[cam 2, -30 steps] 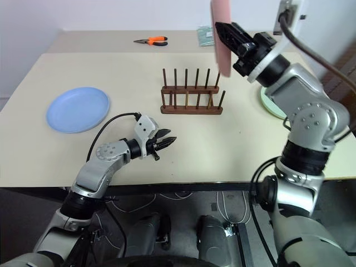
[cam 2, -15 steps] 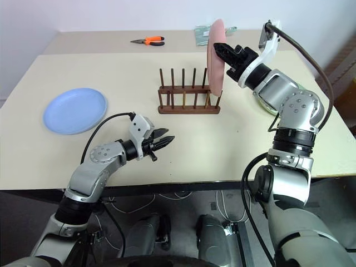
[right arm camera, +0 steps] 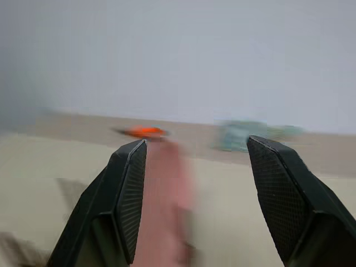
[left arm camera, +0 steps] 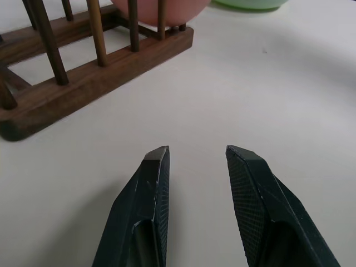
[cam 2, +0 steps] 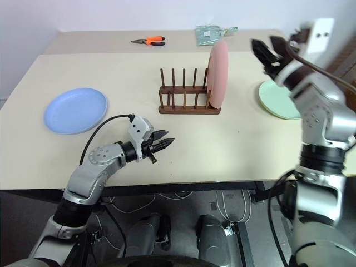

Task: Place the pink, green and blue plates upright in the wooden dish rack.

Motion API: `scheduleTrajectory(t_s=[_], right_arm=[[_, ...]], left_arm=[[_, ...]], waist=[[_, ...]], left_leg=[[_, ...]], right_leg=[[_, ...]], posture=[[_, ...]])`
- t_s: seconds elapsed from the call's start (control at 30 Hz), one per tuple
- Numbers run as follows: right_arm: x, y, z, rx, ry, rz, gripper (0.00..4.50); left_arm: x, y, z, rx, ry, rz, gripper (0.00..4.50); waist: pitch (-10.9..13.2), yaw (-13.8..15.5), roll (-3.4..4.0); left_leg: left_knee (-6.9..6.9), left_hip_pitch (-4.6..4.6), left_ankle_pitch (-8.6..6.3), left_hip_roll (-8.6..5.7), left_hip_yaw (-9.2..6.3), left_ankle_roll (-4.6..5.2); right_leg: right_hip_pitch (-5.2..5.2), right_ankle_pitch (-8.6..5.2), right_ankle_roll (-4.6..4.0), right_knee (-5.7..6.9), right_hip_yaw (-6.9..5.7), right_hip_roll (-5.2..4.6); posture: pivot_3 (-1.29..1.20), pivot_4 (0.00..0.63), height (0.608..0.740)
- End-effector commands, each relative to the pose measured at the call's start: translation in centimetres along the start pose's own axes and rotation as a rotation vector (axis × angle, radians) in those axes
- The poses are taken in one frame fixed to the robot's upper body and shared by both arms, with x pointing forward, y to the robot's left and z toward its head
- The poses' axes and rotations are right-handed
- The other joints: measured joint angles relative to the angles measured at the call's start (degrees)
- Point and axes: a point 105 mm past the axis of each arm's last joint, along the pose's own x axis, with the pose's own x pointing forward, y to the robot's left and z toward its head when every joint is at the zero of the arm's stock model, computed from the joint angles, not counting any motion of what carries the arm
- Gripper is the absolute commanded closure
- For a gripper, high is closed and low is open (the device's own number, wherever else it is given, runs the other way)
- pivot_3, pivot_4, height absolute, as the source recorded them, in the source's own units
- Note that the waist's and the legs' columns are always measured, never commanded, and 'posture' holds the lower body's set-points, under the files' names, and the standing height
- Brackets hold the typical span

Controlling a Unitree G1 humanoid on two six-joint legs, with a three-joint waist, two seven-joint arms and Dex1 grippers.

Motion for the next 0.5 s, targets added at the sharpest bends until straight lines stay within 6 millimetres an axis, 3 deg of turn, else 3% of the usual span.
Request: scheduleTrajectory(t_s=[0.03,0.13,0.23,0.47,0.5], right_arm=[[-0.7,-1.6,-3.3,-0.210,0.157,-0.027,1.63],[-1.2,-3.6,-8.2,-0.408,0.368,-0.041,1.63],[-1.2,-5.0,-11.1,-0.516,0.491,-0.042,1.63],[-0.7,-5.9,-14.2,-0.589,0.634,-0.032,1.63],[-0.6,-6.0,-14.3,-0.599,0.642,-0.038,1.87]], left_arm=[[0.1,-0.2,1.2,0.021,-0.037,-0.009,2.85],[0.4,-0.2,1.4,0.030,-0.036,-0.022,2.85],[0.6,0.0,1.5,0.035,-0.036,-0.023,2.85],[0.4,0.1,1.4,0.036,-0.036,-0.014,2.85],[0.4,0.0,1.3,0.035,-0.035,-0.012,2.85]], waist=[[-0.01,-0.49,0.02],[-0.01,-0.90,0.03],[0.01,-0.83,0.08],[0.04,-0.78,0.10],[0.04,-0.79,0.10]], left_leg=[[0.00,0.02,0.00,0.00,0.01,-0.01],[-0.01,0.11,0.02,0.04,0.08,-0.03],[-0.01,0.11,0.05,0.07,0.10,-0.07],[0.00,0.12,0.08,0.09,0.14,-0.10],[0.00,0.13,0.08,0.09,0.13,-0.10]], right_leg=[[0.00,0.00,0.00,0.01,0.01,0.00],[0.00,0.00,-0.01,0.05,0.05,0.04],[-0.02,-0.01,-0.02,0.06,0.08,0.10],[0.01,0.00,-0.01,0.03,0.13,0.12],[0.04,0.00,-0.01,0.02,0.12,0.12]], posture=[[0.00,0.150,0.740],[0.00,0.150,0.740],[0.00,0.150,0.740],[0.00,0.150,0.740],[0.00,0.150,0.740]])
